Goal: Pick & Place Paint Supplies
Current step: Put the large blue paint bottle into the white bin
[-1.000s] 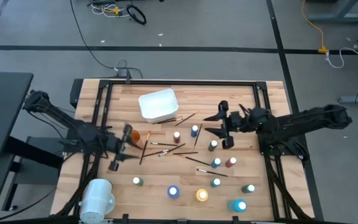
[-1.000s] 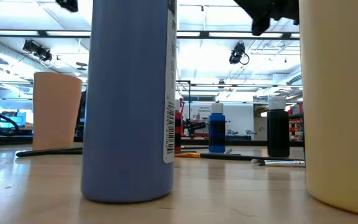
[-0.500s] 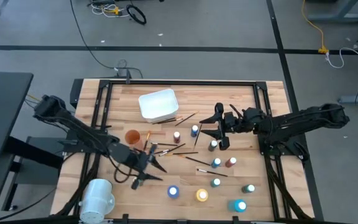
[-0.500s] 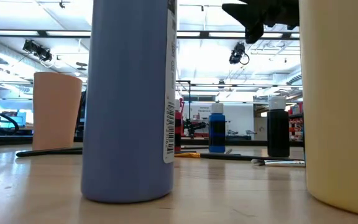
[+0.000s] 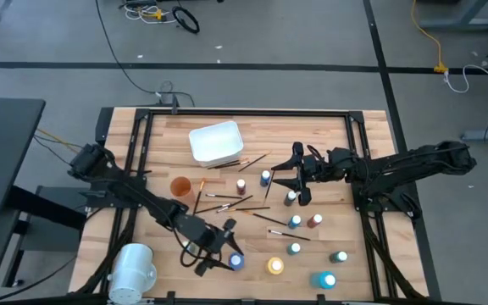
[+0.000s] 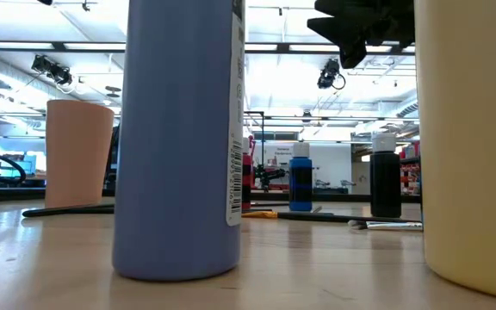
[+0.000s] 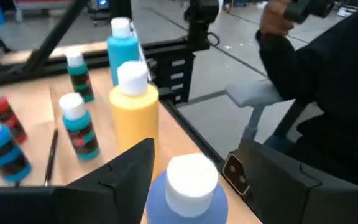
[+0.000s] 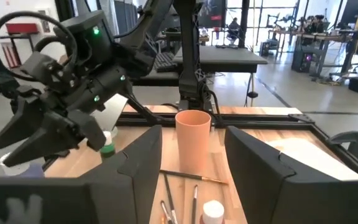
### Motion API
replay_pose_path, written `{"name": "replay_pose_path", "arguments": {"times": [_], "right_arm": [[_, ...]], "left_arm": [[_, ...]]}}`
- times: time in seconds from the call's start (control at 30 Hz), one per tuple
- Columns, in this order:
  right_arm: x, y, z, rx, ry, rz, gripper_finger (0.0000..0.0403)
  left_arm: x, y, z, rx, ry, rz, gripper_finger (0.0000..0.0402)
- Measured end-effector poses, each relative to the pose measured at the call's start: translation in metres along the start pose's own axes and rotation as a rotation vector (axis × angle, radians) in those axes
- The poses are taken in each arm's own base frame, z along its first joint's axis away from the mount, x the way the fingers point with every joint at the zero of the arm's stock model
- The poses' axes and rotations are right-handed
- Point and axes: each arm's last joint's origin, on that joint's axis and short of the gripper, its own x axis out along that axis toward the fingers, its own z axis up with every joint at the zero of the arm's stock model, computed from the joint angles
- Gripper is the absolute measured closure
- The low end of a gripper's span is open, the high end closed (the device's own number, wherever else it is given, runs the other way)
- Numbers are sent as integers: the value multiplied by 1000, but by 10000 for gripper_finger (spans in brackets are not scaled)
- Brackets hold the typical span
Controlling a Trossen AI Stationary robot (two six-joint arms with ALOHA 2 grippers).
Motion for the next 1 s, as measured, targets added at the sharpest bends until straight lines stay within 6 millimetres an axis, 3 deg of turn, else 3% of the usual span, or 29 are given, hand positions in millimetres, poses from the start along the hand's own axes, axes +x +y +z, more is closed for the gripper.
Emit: {"name": "replay_pose_path", "arguments": {"times": [0.3,0.63,0.83,1.0], "right_arm": [[0,0,1,9,-8,0,223],[0,0,1,9,-9,0,223],[0,0,1,9,-10,0,223],[0,0,1,9,-10,0,223]], "left_arm": [[0,4,-7,31,73,47,159],[0,4,-5,42,52,46,275],[-2,5,-1,-12,23,109,275],[-16,4,21,-25,-79,133,267]]}}
